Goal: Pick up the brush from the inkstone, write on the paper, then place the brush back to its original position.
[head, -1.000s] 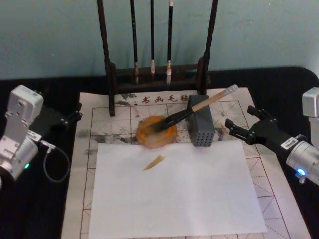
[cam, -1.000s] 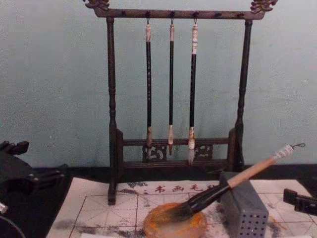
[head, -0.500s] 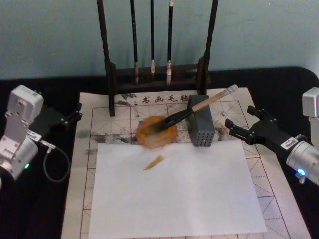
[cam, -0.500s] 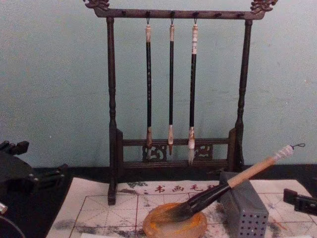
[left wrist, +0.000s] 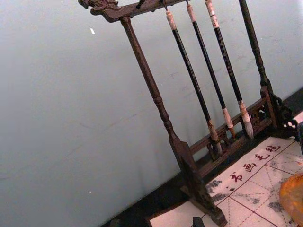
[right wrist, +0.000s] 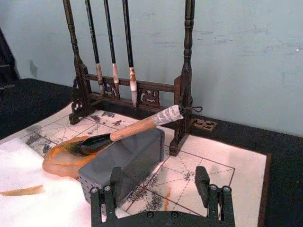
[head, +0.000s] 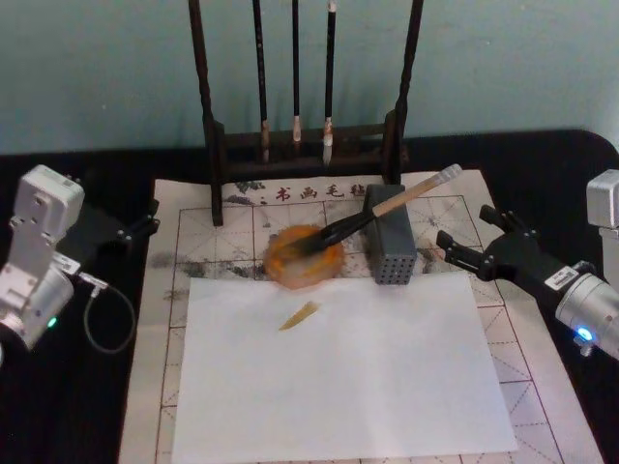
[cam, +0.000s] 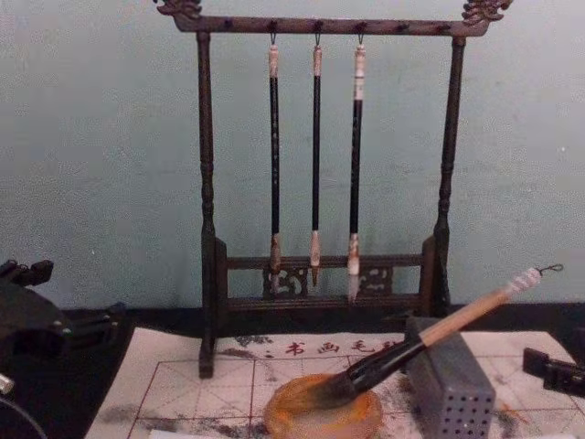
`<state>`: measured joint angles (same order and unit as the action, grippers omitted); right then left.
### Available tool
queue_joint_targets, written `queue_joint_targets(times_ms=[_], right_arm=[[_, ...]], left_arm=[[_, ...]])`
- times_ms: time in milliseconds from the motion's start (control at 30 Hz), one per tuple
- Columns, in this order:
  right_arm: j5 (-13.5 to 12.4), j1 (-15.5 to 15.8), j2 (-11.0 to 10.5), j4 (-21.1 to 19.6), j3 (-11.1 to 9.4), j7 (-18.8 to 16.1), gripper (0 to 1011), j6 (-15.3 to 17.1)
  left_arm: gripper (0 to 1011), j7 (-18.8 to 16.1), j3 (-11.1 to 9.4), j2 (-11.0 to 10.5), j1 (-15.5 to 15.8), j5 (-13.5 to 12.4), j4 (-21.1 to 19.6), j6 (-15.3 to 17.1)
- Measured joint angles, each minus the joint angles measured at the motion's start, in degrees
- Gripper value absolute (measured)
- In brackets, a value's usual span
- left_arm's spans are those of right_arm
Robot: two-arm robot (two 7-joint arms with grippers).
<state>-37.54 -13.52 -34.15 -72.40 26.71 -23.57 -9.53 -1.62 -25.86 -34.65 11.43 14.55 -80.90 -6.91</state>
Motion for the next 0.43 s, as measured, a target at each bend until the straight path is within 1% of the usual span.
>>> queue_joint_targets(times_ms=[433], right_arm=[[0.0, 0.0, 0.0, 0.0, 0.0, 0.0, 1000, 0.0]], left_arm=[[1001, 0.0, 0.0, 0.0, 0.0, 0.0, 0.0, 0.0]])
